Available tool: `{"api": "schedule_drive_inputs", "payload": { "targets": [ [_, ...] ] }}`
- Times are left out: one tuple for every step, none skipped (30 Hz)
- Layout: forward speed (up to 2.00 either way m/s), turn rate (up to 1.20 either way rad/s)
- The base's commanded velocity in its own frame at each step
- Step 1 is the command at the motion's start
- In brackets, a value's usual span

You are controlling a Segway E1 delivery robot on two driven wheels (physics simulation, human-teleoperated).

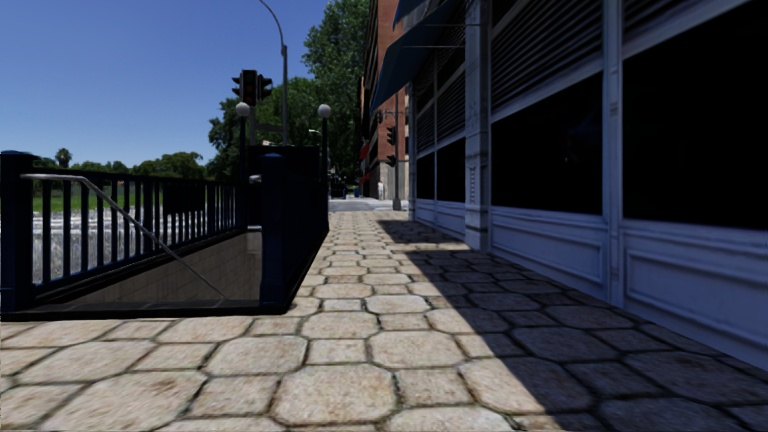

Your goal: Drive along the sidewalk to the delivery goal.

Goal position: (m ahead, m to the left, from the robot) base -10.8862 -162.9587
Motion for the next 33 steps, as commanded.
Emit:
{"api": "schedule_drive_inputs", "payload": {
  "targets": [
    [2.00,0.00],
    [2.00,0.00],
    [2.00,0.00],
    [2.00,0.00],
    [2.00,0.00],
    [2.00,0.00],
    [2.00,0.00],
    [2.00,0.00],
    [2.00,0.00],
    [2.00,0.00],
    [2.00,0.00],
    [2.00,0.00],
    [2.00,0.00],
    [2.00,0.00],
    [2.00,0.00],
    [2.00,0.00],
    [2.00,0.00],
    [2.00,0.00],
    [2.00,0.00],
    [2.00,0.00],
    [2.00,0.00],
    [2.00,0.00],
    [2.00,0.00],
    [2.00,0.00],
    [2.00,0.00],
    [2.00,0.00],
    [2.00,0.00],
    [2.00,0.00],
    [2.00,0.00],
    [2.00,0.00],
    [2.00,0.00],
    [2.00,0.00],
    [2.00,0.00]
  ]
}}
